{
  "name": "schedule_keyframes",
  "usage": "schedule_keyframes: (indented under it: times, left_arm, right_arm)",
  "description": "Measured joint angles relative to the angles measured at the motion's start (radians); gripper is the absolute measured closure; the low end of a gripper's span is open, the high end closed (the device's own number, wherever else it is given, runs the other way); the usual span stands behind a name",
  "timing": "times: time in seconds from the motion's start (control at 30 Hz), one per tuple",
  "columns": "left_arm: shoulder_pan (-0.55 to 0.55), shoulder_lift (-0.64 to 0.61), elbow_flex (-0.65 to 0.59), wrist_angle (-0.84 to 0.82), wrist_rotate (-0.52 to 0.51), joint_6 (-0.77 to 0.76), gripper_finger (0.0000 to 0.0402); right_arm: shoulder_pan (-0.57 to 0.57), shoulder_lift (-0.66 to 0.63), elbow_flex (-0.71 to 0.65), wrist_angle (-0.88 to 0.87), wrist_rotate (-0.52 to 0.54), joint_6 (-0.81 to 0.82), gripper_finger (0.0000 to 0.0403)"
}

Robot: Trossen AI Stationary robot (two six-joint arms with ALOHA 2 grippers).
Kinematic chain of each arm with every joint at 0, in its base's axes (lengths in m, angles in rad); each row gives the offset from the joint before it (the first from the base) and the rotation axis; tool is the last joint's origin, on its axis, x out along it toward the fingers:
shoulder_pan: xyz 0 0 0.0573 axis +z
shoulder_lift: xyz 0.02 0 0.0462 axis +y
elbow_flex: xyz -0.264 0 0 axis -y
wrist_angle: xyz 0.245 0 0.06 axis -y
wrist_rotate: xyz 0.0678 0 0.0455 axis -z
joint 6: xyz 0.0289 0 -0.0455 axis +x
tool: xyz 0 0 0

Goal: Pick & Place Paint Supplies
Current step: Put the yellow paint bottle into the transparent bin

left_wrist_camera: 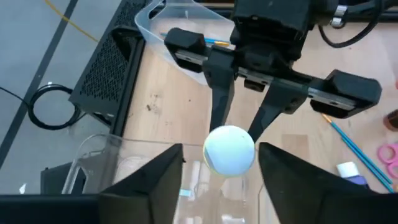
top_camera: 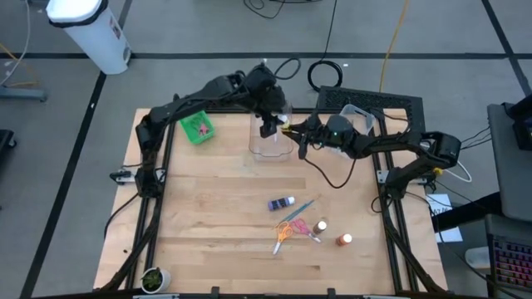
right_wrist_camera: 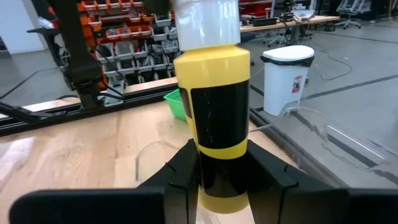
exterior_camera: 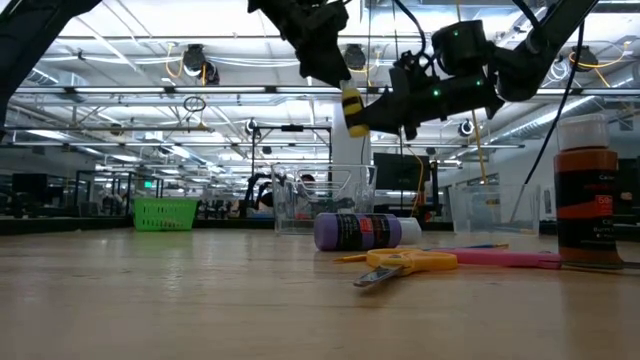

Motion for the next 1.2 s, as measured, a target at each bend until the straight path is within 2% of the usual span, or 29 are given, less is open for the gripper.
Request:
schedule_keyframes:
  times: [0.23, 0.47, 0.67, 0.8, 0.9, 1.03, 1.2]
  left_arm:
    - [-0.009, 0.000, -0.007, -0.013, 0.006, -0.011, 0.0242]
    - [-0.023, 0.000, -0.008, -0.013, 0.022, 0.003, 0.0263]
    - [-0.026, 0.000, -0.008, -0.027, 0.026, 0.003, 0.0263]
    - [-0.026, 0.000, -0.008, -0.037, 0.032, 0.003, 0.0287]
    - [-0.026, 0.000, -0.008, -0.036, 0.045, 0.008, 0.0287]
    - [-0.027, -0.028, -0.009, -0.037, -0.025, 0.042, 0.0287]
    - [0.032, -0.103, -0.008, -0.045, -0.034, 0.056, 0.0287]
  right_arm:
    - [0.030, 0.000, 0.000, -0.002, 0.011, 0.003, 0.0319]
    - [0.032, 0.000, 0.000, -0.003, 0.000, 0.001, 0.0319]
    - [0.040, 0.000, 0.000, -0.006, 0.000, 0.000, 0.0319]
    - [0.040, 0.000, 0.000, -0.005, -0.004, 0.000, 0.0315]
    - [0.041, 0.000, 0.000, -0.005, -0.004, 0.000, 0.0297]
    - [0.040, -0.008, 0.001, -0.001, 0.000, -0.005, 0.0252]
    - [0.034, -0.075, -0.015, -0.040, -0.001, -0.001, 0.0195]
